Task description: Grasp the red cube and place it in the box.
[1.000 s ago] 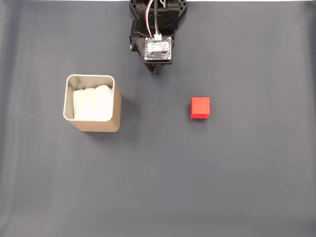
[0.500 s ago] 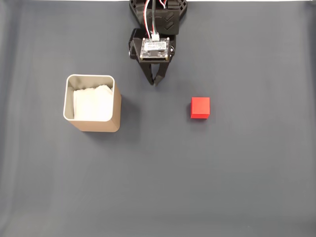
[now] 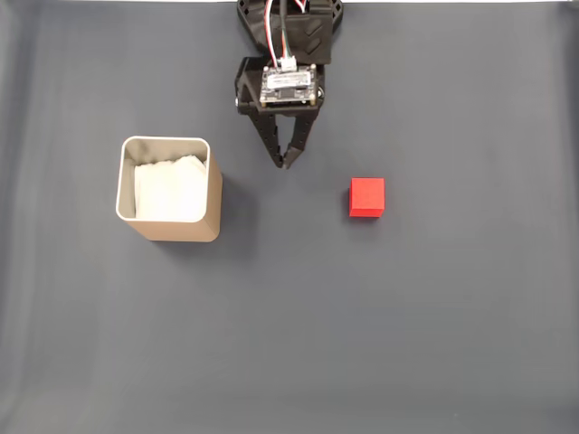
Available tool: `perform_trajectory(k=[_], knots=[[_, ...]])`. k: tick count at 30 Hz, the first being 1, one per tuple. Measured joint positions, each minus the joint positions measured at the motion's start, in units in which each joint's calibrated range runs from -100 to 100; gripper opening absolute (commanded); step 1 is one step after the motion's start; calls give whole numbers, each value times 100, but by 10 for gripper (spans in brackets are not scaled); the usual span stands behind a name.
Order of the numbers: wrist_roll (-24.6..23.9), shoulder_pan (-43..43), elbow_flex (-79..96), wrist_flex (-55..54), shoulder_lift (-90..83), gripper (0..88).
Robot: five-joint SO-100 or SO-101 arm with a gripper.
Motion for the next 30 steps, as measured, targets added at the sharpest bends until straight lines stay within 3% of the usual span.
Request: perform_trajectory(k=[13,30], knots=[[0,-767,-2760,1300,2033,2],[-835,-2285,-5091,3436,4012,65]])
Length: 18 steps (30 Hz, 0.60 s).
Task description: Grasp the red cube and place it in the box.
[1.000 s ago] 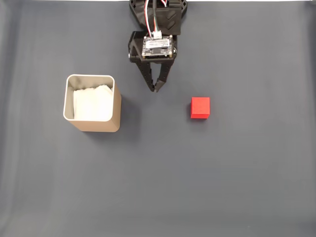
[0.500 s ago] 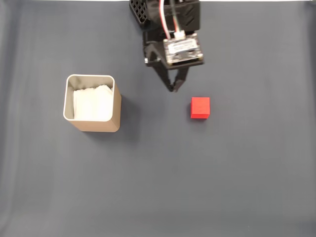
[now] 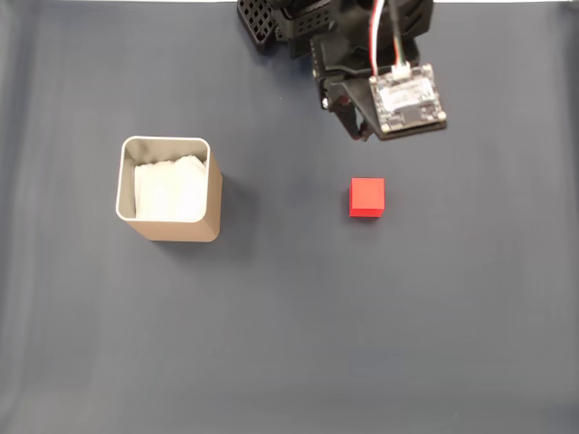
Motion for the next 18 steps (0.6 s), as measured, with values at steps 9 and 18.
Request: perform_trajectory(k=[9,18], knots=[[-244,-60,-328,41,481,181],[-122,113,-328,-455,597,291]])
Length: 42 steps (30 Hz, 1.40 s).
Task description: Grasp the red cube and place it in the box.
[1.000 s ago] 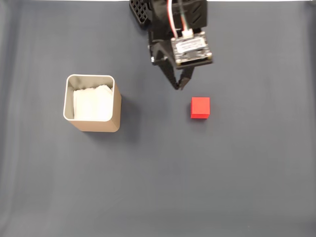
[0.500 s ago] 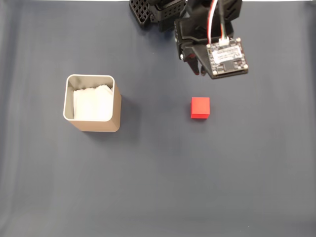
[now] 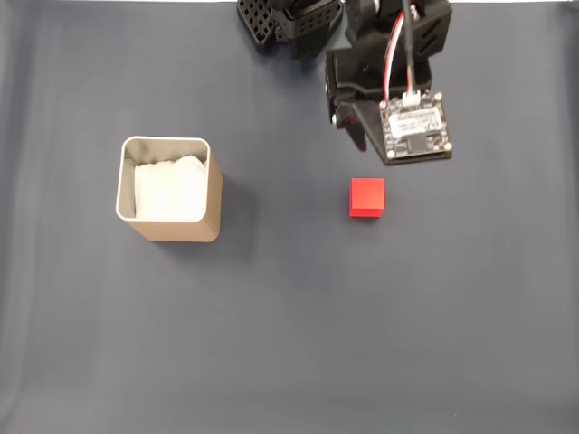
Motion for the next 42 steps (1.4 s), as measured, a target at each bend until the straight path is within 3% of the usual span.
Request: perform_trajectory(k=[9,42], knots=[[244,241,0,-520,205,326],[137,639,947,-2356,1569,366]])
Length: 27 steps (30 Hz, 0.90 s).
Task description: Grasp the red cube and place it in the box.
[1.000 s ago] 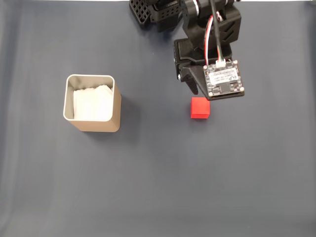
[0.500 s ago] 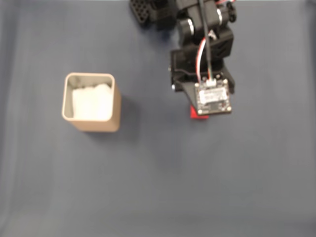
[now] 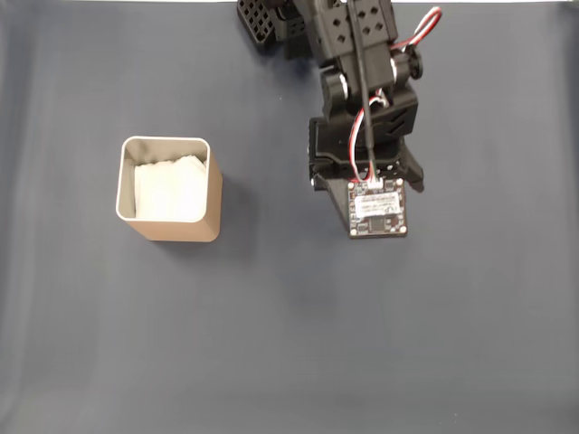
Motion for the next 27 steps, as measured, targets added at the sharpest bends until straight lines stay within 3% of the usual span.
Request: perform_trajectory(k=[27], knots=[[39,143,492,-755,366,360]])
